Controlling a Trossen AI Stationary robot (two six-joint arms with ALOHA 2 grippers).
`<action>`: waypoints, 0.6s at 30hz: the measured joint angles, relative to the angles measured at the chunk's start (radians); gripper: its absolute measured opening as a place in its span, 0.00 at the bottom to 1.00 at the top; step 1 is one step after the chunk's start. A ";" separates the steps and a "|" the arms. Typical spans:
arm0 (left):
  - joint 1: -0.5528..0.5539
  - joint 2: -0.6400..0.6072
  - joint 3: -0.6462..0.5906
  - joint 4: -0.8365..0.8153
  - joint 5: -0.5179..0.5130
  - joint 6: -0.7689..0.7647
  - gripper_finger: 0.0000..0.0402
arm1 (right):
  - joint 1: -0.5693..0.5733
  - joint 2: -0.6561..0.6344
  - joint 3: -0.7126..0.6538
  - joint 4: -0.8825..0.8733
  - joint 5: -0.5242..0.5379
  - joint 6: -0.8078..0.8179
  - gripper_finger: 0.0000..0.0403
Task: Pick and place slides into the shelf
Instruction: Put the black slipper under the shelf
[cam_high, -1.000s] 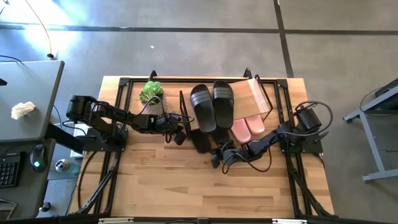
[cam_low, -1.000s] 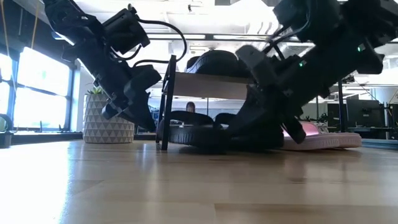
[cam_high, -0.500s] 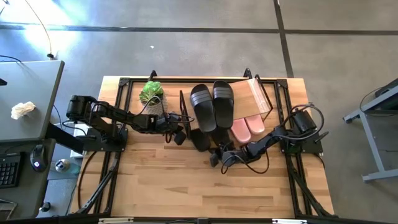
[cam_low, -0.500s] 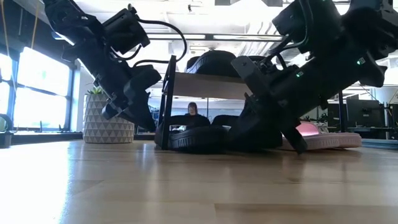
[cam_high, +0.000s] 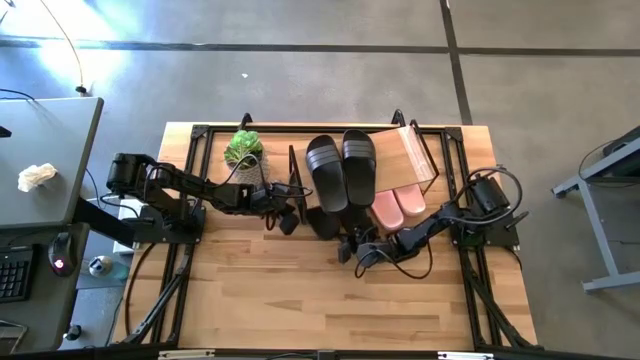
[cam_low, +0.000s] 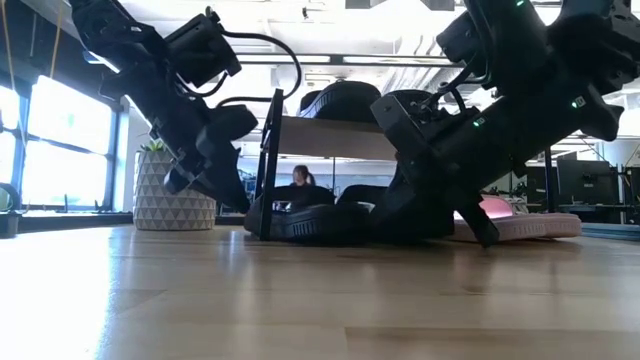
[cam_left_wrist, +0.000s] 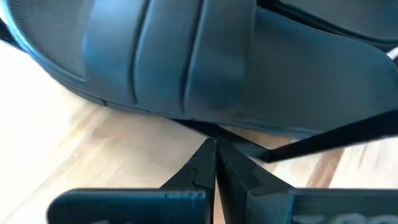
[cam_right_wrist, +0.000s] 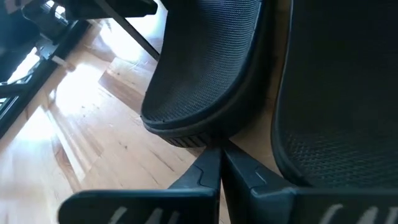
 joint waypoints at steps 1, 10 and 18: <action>0.000 0.000 0.000 0.000 0.008 0.000 0.00 | 0.000 0.000 0.000 -0.002 -0.002 0.001 0.00; -0.001 0.000 0.000 0.000 0.084 -0.015 0.00 | 0.000 -0.001 0.000 0.007 -0.143 -0.123 0.00; -0.001 -0.008 0.000 -0.054 0.060 -0.022 0.00 | 0.026 -0.126 -0.002 -0.080 -0.274 -0.263 0.00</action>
